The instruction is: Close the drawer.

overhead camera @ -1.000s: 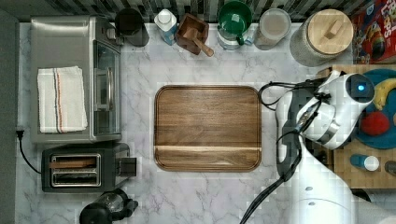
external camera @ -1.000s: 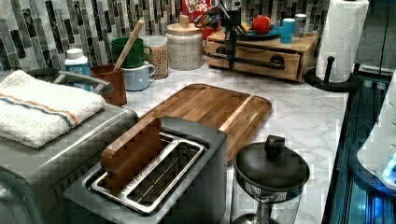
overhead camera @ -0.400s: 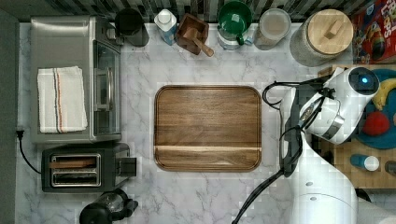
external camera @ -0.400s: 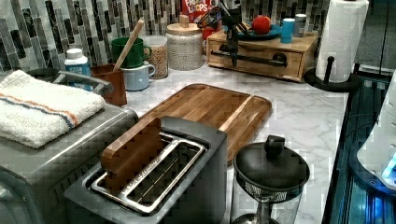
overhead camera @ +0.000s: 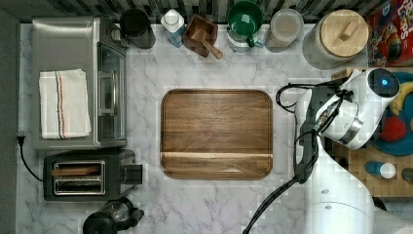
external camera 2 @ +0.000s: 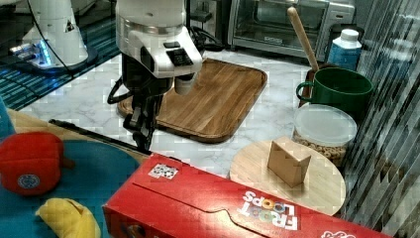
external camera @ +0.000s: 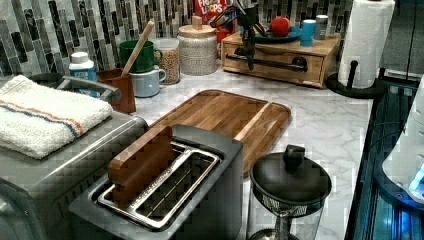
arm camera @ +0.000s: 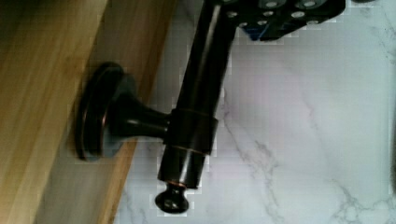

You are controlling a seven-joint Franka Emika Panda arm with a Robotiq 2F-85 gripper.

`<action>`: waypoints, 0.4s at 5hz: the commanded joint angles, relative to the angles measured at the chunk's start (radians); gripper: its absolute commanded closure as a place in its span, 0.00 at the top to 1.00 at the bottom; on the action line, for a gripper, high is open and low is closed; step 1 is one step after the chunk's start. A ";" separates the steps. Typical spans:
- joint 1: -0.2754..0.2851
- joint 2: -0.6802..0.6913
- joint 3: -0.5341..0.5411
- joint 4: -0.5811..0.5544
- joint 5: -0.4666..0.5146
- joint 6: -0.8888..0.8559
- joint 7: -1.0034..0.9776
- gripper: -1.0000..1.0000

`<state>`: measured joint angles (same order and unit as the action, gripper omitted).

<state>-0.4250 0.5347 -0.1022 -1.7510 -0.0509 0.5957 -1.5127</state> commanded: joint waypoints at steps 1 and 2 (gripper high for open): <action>-0.101 -0.020 -0.095 0.185 -0.022 0.042 0.010 0.00; -0.103 -0.020 -0.092 0.185 -0.023 0.042 0.011 0.00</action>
